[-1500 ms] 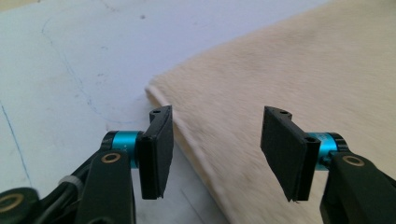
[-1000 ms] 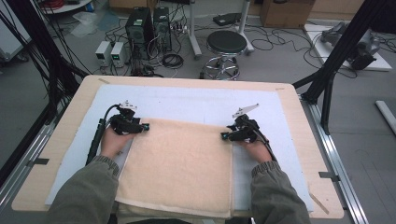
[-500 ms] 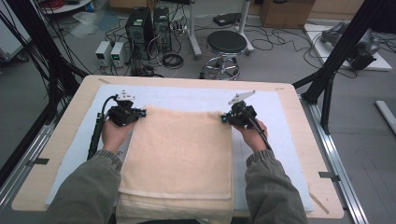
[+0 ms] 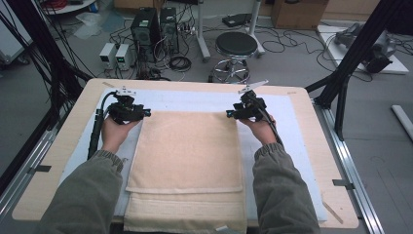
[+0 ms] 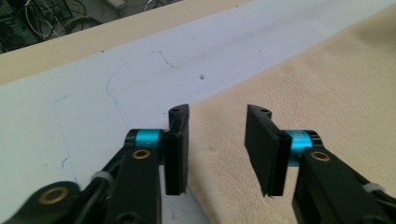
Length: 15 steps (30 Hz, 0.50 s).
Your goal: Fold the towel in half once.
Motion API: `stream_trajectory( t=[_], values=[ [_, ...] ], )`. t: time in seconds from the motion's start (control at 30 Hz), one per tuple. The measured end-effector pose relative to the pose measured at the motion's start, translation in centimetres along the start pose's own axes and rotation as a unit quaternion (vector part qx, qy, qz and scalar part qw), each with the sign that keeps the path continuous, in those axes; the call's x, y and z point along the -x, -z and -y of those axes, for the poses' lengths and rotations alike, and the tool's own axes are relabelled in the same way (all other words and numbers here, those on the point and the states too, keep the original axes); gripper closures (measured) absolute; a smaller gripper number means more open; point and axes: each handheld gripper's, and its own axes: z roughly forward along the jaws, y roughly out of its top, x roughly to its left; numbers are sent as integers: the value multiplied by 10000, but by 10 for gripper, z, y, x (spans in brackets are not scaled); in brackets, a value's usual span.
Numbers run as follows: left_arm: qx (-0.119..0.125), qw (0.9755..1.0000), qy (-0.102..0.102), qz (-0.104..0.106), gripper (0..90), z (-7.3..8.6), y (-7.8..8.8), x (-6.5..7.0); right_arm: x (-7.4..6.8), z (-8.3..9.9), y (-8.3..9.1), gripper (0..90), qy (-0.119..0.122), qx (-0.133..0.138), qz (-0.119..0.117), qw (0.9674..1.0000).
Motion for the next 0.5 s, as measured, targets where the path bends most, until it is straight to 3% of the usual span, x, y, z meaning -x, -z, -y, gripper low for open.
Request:
stream_trajectory(
  t=[0.43,0.5],
  values=[
    [84,9990,-293,342,466,16,22,16,-23,31,30,333,28,282,-230,9993],
    [-44,9986,-331,412,456,17,25,18,-27,35,34,320,76,315,-245,9992]
  ],
)
